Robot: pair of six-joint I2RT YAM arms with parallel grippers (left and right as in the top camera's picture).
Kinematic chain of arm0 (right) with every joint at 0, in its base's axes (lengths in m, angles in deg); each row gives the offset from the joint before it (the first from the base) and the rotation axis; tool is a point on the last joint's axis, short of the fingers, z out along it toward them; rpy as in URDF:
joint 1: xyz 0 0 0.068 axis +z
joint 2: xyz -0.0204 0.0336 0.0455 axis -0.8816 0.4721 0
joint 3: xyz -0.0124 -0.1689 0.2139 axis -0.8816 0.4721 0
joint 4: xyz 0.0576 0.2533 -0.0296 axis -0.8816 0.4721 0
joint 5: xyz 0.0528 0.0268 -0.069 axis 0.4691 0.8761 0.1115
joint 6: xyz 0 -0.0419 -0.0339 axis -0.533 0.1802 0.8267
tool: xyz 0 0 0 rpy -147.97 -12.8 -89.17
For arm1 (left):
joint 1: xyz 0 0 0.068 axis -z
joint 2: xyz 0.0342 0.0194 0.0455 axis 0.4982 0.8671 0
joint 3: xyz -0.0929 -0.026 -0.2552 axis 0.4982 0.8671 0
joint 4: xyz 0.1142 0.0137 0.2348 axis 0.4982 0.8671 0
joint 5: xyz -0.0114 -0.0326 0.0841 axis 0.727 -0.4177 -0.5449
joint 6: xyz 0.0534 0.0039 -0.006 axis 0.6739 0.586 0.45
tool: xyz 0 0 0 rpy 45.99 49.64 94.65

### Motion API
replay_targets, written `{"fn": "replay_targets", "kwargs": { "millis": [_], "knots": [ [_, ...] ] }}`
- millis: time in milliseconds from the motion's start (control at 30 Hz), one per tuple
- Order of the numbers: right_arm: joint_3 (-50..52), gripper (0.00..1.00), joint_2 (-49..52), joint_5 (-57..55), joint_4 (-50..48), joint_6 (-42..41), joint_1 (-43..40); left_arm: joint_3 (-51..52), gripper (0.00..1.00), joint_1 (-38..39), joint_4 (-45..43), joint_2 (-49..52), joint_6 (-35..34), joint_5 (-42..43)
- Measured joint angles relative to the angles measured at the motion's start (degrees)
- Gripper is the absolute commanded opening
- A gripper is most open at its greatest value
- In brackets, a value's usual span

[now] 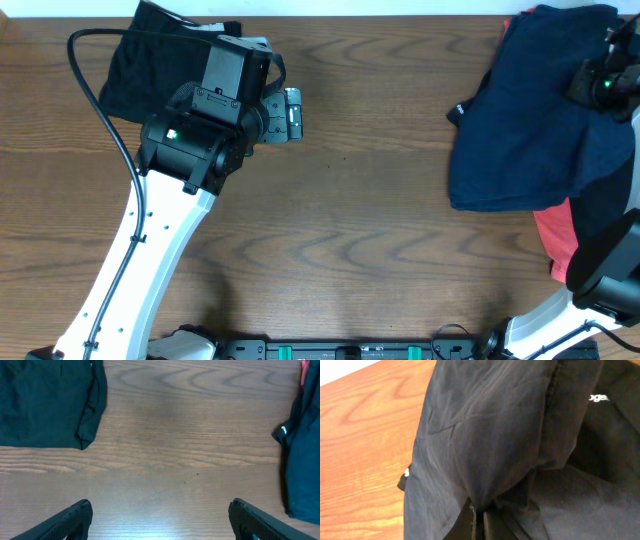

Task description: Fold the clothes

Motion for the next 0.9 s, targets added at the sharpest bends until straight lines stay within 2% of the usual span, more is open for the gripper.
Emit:
{"fn": "replay_targets", "kwargs": {
  "millis": [267,300,333,367,467,567,667,733,900],
  "knots": [
    [0.0,0.01,0.2,-1.1,0.7,-0.2,0.4,0.0,0.89,0.0,0.9,0.0,0.0,0.0],
    [0.0,0.11,0.2,-1.3,0.7,-0.2,0.4,0.0,0.89,0.0,1.1,0.0,0.0,0.0],
    [0.0,0.29,0.2,-1.3,0.8,-0.5,0.3,0.0,0.89,0.0,1.2,0.0,0.0,0.0],
    [0.0,0.39,0.2,-1.4,0.8,-0.6,0.2,0.0,0.89,0.0,1.3,0.0,0.0,0.0],
    [0.0,0.45,0.2,-1.4,0.8,-0.7,-0.8,0.0,0.89,0.0,1.3,0.0,0.0,0.0],
    [0.0,0.46,0.2,-1.4,1.9,-0.9,-3.1,0.0,0.89,0.0,1.3,0.0,0.0,0.0],
    [0.0,0.60,0.2,-1.5,4.0,-0.9,-4.8,0.0,0.89,0.0,1.3,0.0,0.0,0.0],
    [0.0,0.64,0.2,-1.6,5.6,-0.6,-5.3,0.0,0.89,0.0,1.3,0.0,0.0,0.0],
    [0.4,0.64,0.2,-2.1,11.2,-1.3,-5.3,0.0,0.89,0.0,1.3,0.0,0.0,0.0]
  ]
}}
